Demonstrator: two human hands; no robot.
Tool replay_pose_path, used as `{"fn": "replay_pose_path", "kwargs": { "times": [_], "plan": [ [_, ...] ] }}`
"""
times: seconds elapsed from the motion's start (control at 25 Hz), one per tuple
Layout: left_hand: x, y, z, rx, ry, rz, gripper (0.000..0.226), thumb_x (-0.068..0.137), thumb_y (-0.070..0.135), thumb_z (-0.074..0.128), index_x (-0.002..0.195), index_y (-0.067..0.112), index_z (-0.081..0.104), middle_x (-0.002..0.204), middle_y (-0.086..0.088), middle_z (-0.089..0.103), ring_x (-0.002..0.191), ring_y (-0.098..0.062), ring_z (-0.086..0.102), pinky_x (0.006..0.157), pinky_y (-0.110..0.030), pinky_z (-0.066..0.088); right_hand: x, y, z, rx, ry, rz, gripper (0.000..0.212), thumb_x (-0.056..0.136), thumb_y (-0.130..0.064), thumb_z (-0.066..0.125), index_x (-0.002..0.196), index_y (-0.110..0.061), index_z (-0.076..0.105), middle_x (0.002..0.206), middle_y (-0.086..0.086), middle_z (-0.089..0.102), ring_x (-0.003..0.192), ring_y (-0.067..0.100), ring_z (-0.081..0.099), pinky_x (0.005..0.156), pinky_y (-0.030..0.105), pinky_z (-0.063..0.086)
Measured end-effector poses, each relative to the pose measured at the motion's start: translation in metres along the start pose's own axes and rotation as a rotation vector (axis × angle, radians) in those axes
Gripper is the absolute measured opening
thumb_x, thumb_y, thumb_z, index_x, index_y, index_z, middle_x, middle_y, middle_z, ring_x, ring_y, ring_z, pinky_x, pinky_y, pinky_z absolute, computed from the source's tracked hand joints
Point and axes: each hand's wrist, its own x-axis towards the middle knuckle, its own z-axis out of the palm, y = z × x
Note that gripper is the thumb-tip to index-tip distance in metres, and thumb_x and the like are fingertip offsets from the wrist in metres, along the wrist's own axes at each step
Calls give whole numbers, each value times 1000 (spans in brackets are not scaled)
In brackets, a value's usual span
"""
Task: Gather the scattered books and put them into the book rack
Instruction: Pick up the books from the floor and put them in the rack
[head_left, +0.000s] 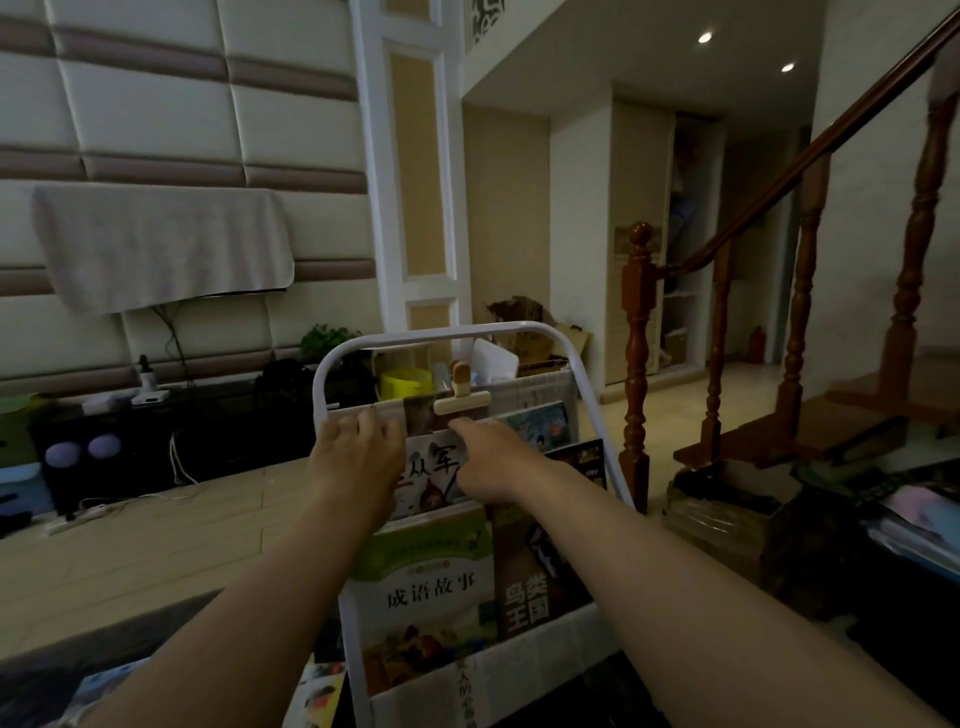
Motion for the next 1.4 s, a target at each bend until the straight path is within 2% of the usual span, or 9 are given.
{"fn": "replay_pose_path", "kwargs": {
  "times": [0.08,0.2,0.36,0.52,0.64,0.8,0.92,1.16,1.4],
  "plan": [
    [4,6,-11,-104,11,-1,61,81,57,61,124,18,44,123,-8,53,113,-27,53,92,-39,40,-6,3,-9,-17,8,20,63,95,-17,56,152,-19,30,158,15,22,140,36,33,106,40,40],
    [9,21,-30,-240,38,18,60,83,60,55,125,19,43,121,-9,53,112,-28,53,91,-40,42,-18,13,-25,-32,32,63,70,95,-17,54,156,-23,20,163,14,9,145,39,24,112,46,36],
    [16,51,-52,-342,38,66,74,83,62,53,139,16,34,125,-11,50,115,-31,51,96,-44,40,-44,34,-50,-48,108,86,71,94,-16,54,156,-23,20,156,13,22,138,35,35,106,42,42],
    [23,93,-78,-368,54,128,71,83,61,54,135,15,38,132,-13,49,119,-33,49,98,-47,40,-72,67,-80,-10,195,108,61,90,-15,55,147,-22,34,140,14,39,123,32,46,90,36,47],
    [29,133,-97,-391,87,213,71,83,63,54,135,17,40,135,-14,49,122,-33,50,99,-47,40,-101,97,-104,12,234,175,65,91,-10,52,151,-23,29,150,14,31,132,34,40,92,35,42],
    [33,208,-127,-433,89,324,60,82,61,55,123,18,43,123,-11,51,110,-30,52,89,-43,44,-147,153,-131,-10,285,284,73,89,-11,50,155,-25,22,159,10,21,142,35,30,107,43,40],
    [30,275,-152,-499,80,444,55,85,60,53,119,19,43,116,-9,51,102,-28,53,85,-42,46,-189,205,-151,-27,318,385,71,92,-13,50,155,-25,22,157,9,23,141,34,31,103,39,40],
    [6,408,-192,-542,50,626,57,87,56,53,131,21,40,125,-9,49,111,-27,51,94,-43,44,-274,311,-178,-62,443,558,58,97,-26,51,151,-23,29,147,12,34,132,34,41,102,40,43],
    [-33,522,-185,-532,-38,799,57,87,57,51,130,21,39,124,-9,47,111,-29,49,93,-45,39,-346,414,-153,37,432,712,67,96,-31,52,155,-24,21,157,10,25,136,35,36,101,41,42]
  ]
}}
